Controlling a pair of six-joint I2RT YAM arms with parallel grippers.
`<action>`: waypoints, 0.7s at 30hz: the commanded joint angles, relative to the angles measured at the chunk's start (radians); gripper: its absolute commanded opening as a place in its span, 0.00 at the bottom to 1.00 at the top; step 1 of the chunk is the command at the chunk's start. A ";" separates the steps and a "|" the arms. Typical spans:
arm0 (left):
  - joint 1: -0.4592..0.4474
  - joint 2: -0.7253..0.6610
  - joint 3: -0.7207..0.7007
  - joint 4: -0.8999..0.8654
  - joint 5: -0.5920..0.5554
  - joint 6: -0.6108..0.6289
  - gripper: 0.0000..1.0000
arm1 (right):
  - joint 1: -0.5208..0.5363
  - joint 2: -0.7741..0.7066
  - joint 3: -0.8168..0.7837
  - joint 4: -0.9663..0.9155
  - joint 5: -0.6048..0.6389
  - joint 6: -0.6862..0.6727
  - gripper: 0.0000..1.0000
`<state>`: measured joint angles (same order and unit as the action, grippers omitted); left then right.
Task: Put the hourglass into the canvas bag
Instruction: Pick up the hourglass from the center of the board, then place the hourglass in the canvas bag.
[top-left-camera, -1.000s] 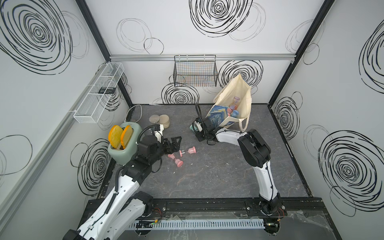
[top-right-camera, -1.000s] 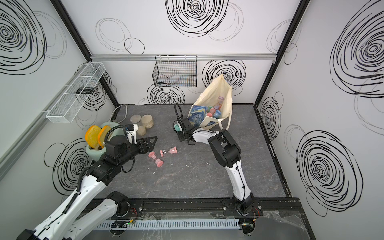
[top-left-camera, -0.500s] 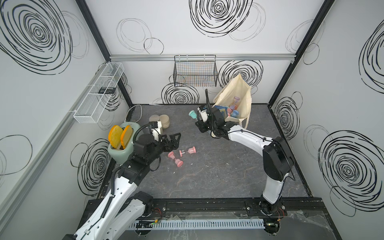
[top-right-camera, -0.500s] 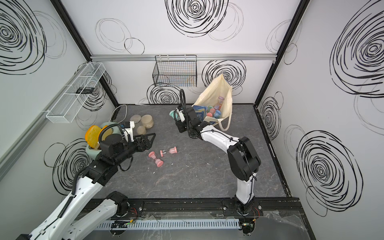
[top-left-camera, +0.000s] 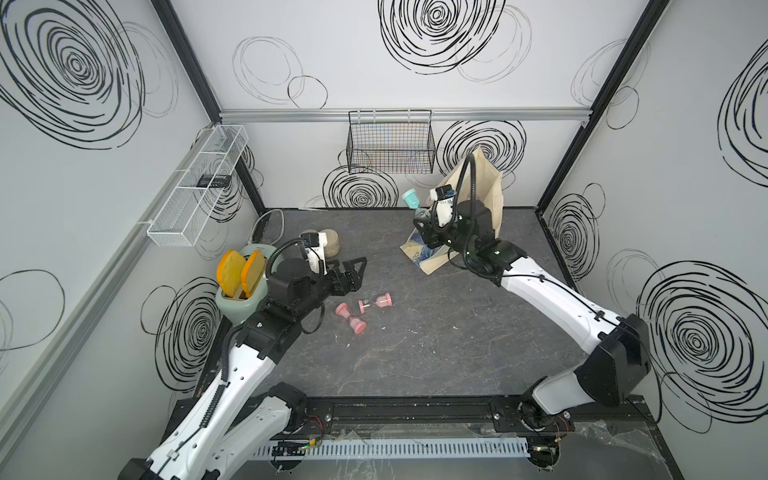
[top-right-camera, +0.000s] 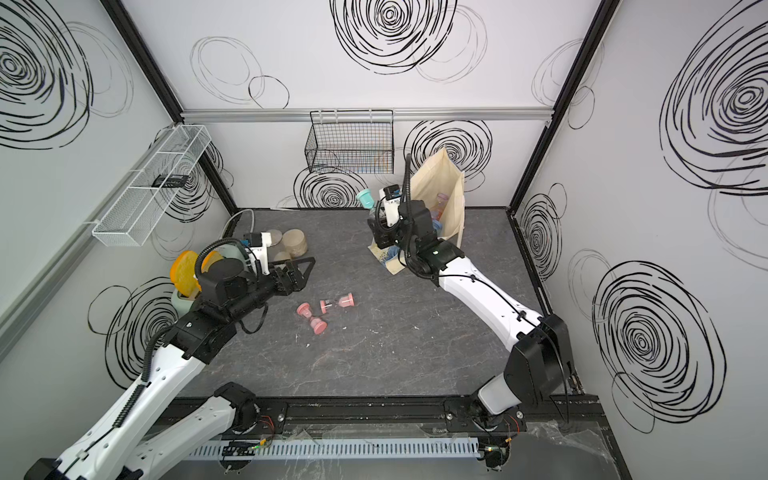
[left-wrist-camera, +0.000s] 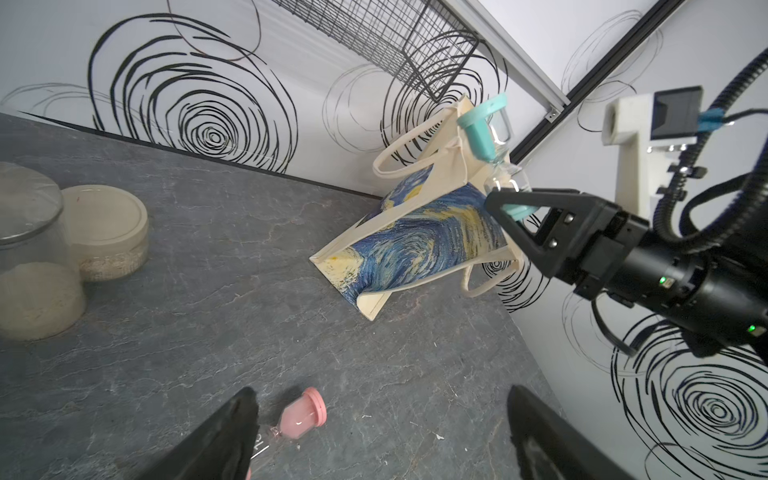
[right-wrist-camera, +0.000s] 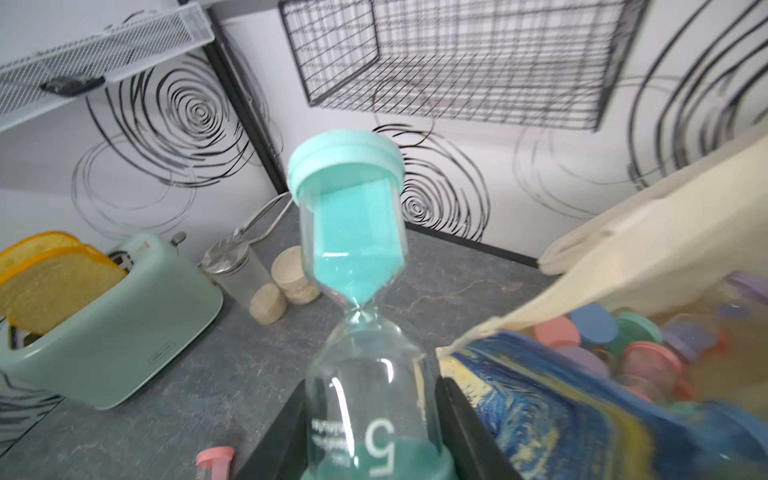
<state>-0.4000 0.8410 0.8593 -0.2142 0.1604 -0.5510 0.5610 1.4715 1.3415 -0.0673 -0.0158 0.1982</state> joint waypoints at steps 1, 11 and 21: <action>-0.038 0.025 0.040 0.072 0.004 -0.009 0.96 | -0.092 -0.055 -0.008 -0.024 0.003 0.043 0.38; -0.146 0.130 0.077 0.126 -0.019 0.000 0.96 | -0.280 -0.002 -0.011 -0.097 0.058 0.053 0.38; -0.201 0.242 0.120 0.171 -0.012 0.003 0.96 | -0.311 0.219 0.134 -0.152 0.095 0.044 0.38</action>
<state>-0.5911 1.0698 0.9459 -0.1097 0.1532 -0.5499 0.2523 1.6665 1.4162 -0.2066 0.0650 0.2428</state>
